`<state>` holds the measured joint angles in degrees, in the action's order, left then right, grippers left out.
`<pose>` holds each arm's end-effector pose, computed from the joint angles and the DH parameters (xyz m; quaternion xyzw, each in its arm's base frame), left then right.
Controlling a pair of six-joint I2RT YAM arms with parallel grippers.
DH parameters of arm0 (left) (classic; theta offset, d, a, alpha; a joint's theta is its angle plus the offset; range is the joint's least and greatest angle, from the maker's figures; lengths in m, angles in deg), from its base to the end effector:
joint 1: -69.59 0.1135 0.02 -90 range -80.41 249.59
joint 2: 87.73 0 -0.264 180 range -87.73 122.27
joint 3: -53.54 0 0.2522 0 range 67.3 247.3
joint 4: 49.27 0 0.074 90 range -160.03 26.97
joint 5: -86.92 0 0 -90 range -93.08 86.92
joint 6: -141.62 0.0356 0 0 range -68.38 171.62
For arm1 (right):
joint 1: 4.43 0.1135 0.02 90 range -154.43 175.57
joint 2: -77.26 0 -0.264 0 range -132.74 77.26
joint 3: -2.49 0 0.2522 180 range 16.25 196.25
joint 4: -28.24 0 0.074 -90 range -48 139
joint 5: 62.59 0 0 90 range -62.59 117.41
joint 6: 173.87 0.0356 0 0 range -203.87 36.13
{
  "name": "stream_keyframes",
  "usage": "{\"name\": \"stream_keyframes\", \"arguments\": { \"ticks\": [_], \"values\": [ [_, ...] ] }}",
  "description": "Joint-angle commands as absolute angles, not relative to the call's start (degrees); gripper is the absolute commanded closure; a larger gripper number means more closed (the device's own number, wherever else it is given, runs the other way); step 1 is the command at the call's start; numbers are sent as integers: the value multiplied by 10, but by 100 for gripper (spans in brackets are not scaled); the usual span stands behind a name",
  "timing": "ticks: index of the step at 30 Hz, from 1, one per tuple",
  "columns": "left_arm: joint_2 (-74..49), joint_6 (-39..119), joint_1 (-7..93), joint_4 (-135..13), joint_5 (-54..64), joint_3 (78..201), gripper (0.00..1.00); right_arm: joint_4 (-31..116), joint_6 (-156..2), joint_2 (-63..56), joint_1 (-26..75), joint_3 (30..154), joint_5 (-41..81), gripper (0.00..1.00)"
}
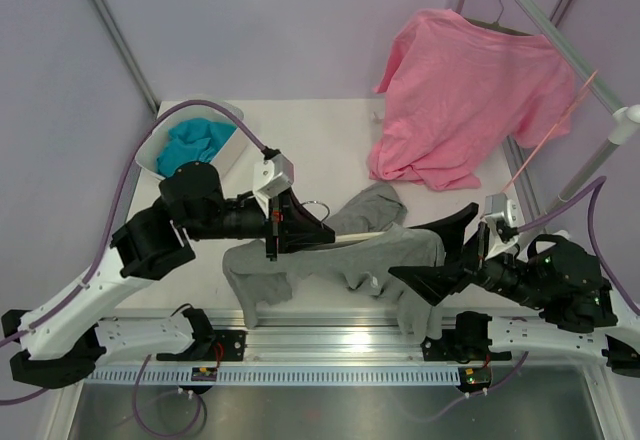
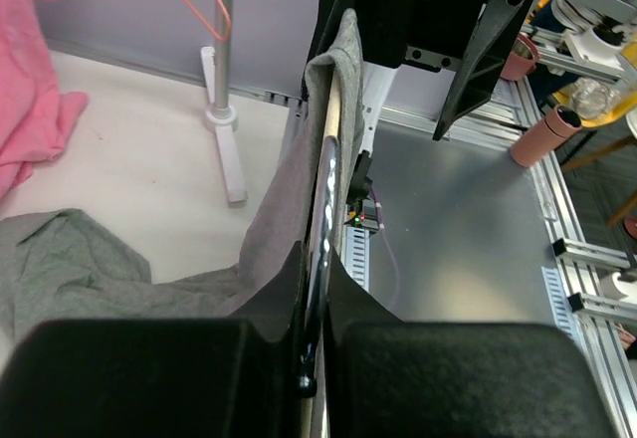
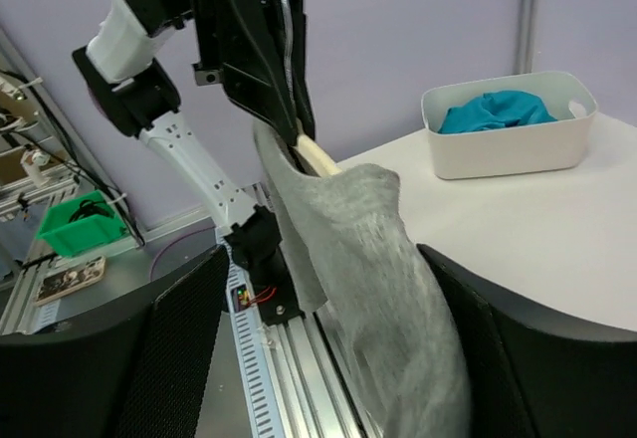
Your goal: Remove the t-shirt from the hanger
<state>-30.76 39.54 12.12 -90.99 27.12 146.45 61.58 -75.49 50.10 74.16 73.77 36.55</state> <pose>0.0841 -0.1652 0.4723 0.4375 0.5934 -0.5280 0.4216 0.0201 0.0708 0.4300 -0.3153 0.5552 0.4916 0.5921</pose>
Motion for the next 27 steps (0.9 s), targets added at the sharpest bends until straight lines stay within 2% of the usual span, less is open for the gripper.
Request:
{"name": "stream_keyframes", "arguments": {
  "ticks": [1,6,9,10,13,23,27],
  "values": [
    [-349,387,122,-893,185,1478,100,595,-756,504,741,729,415,18],
    [-387,385,122,-892,148,1462,100,616,-760,491,741,724,492,21],
    [-404,383,122,-892,134,1455,100,619,-758,477,741,721,512,33],
    [-410,382,122,-894,130,1454,100,609,-754,473,741,720,520,52],
    [-417,377,122,-896,120,1451,100,596,-750,457,741,727,549,100],
    [-469,368,122,-911,66,1454,100,571,-731,424,741,758,801,100],
    [-476,361,122,-913,49,1460,100,560,-710,438,741,756,852,100]
  ]
}}
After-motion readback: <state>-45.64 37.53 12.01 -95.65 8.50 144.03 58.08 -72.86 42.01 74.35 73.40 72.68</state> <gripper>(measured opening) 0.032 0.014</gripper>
